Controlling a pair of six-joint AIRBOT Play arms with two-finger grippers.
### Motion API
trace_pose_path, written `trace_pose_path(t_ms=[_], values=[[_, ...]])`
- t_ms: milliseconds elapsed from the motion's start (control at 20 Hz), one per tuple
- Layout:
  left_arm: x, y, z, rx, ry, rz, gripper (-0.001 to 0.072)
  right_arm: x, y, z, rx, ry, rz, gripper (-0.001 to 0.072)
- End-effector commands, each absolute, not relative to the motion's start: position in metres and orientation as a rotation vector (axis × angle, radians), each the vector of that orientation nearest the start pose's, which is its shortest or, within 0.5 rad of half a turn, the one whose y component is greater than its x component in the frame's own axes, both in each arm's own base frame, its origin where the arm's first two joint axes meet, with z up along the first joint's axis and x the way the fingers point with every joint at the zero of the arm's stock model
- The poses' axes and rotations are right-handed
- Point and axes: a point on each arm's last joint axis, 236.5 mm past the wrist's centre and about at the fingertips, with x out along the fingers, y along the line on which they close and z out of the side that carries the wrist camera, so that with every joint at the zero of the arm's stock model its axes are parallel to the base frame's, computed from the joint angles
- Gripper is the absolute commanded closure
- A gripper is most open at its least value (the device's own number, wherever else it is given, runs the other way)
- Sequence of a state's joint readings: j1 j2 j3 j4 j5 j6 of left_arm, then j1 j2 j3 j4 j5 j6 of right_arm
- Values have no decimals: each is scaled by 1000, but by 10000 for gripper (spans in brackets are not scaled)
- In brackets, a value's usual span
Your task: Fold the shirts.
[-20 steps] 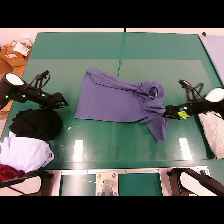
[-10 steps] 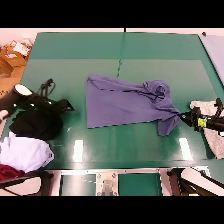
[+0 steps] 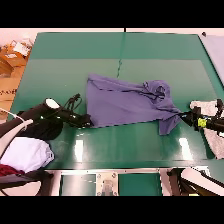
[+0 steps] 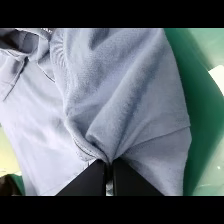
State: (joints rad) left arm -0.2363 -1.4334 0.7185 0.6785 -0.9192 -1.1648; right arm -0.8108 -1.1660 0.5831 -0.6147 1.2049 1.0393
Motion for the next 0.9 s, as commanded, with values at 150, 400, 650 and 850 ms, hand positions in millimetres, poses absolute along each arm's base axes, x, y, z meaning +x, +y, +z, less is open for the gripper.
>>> trace_pose_path(t_ms=[150, 400, 650, 850], values=[[294, -221, -104, -443, 1401, -578, 690, 298, -45, -39, 1125, 1028, 87, 692], [374, -224, 93, -239, 904, -676, 691, 352, 23, 110, 1214, 750, 595, 692], [353, -193, 407, -54, 223, -665, 691, 342, 16, 375, 1020, 109, 947, 692], [271, -172, 555, -18, -144, -679, 690, 266, 44, 513, 744, -202, 1015, 691]])
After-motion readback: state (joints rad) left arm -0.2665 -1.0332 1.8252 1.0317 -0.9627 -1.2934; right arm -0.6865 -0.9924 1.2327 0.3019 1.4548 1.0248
